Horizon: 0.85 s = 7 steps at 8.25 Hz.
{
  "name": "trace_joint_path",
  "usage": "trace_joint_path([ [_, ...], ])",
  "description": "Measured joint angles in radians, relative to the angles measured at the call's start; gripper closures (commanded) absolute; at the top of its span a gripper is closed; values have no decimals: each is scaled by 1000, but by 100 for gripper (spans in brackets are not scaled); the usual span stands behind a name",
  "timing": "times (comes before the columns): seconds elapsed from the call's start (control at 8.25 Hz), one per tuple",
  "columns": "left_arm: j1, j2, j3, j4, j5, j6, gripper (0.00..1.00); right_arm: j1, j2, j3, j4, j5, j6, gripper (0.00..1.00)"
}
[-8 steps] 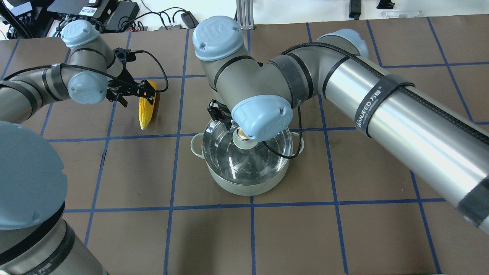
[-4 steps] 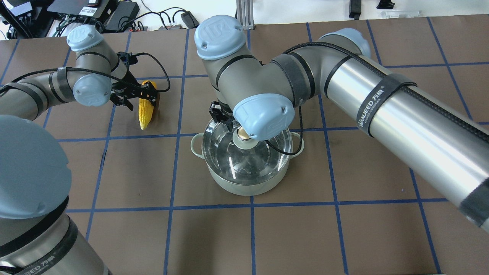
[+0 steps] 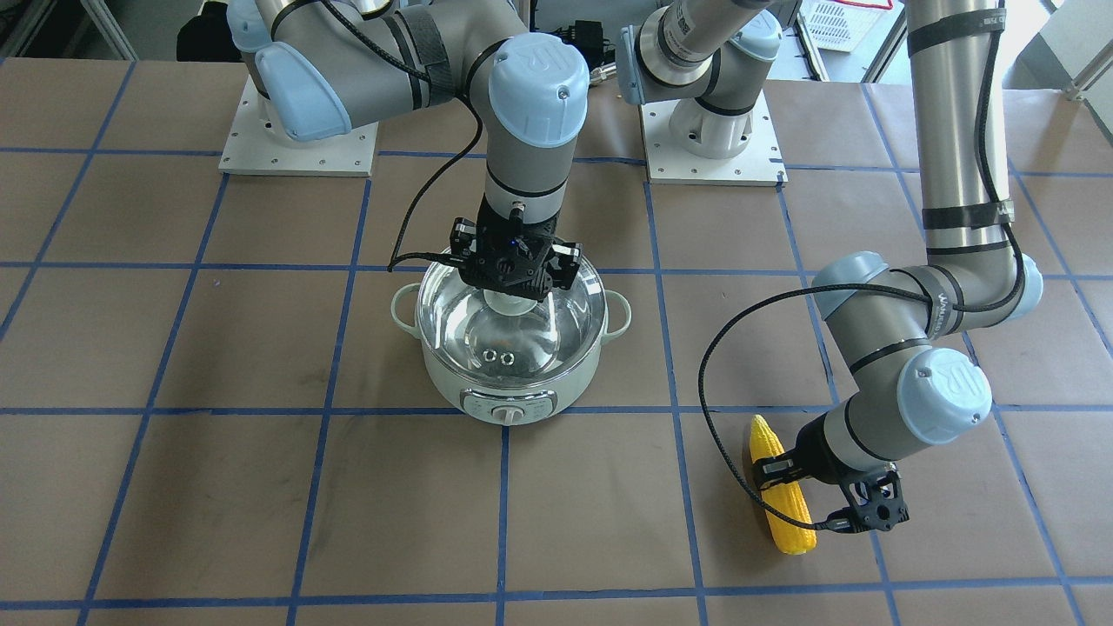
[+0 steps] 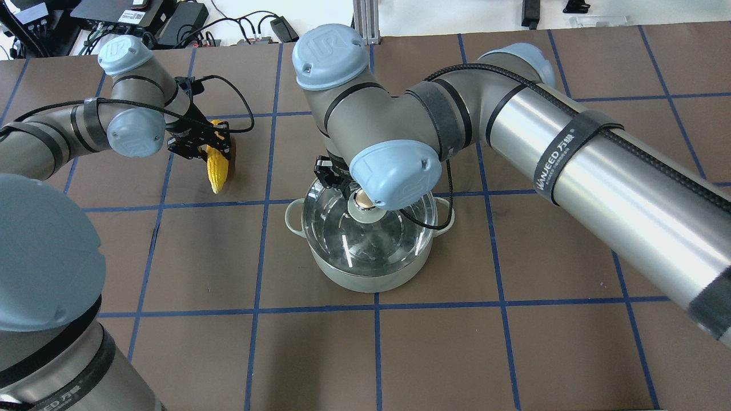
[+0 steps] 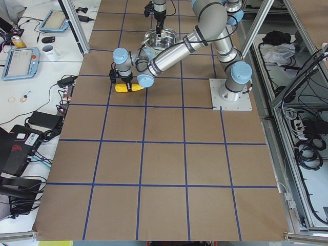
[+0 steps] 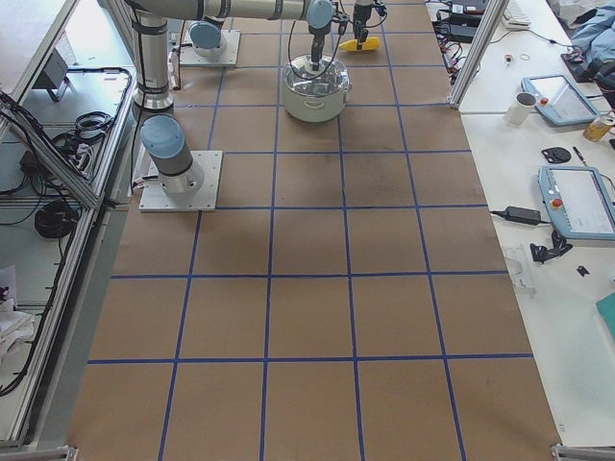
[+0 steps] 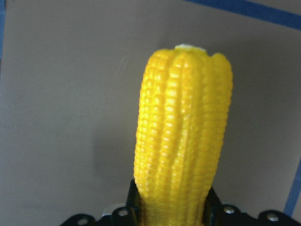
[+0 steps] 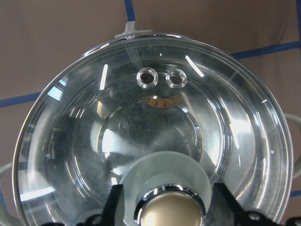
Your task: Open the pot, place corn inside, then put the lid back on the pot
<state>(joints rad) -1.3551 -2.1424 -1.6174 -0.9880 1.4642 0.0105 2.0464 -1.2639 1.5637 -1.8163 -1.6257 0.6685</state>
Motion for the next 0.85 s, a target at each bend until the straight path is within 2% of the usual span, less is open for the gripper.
trace_joint_path([
  [0.12,-3,15,1,-18,4,-3,100,0,0,0,1,1,-17,75],
  [0.36,-8,63,2,-79,10,-4,100,-1,0,0,10,8,-53,100],
  [0.85,-13,130,2,-153,12,-1,100,-19,-19,-13,20,41,-119,100],
])
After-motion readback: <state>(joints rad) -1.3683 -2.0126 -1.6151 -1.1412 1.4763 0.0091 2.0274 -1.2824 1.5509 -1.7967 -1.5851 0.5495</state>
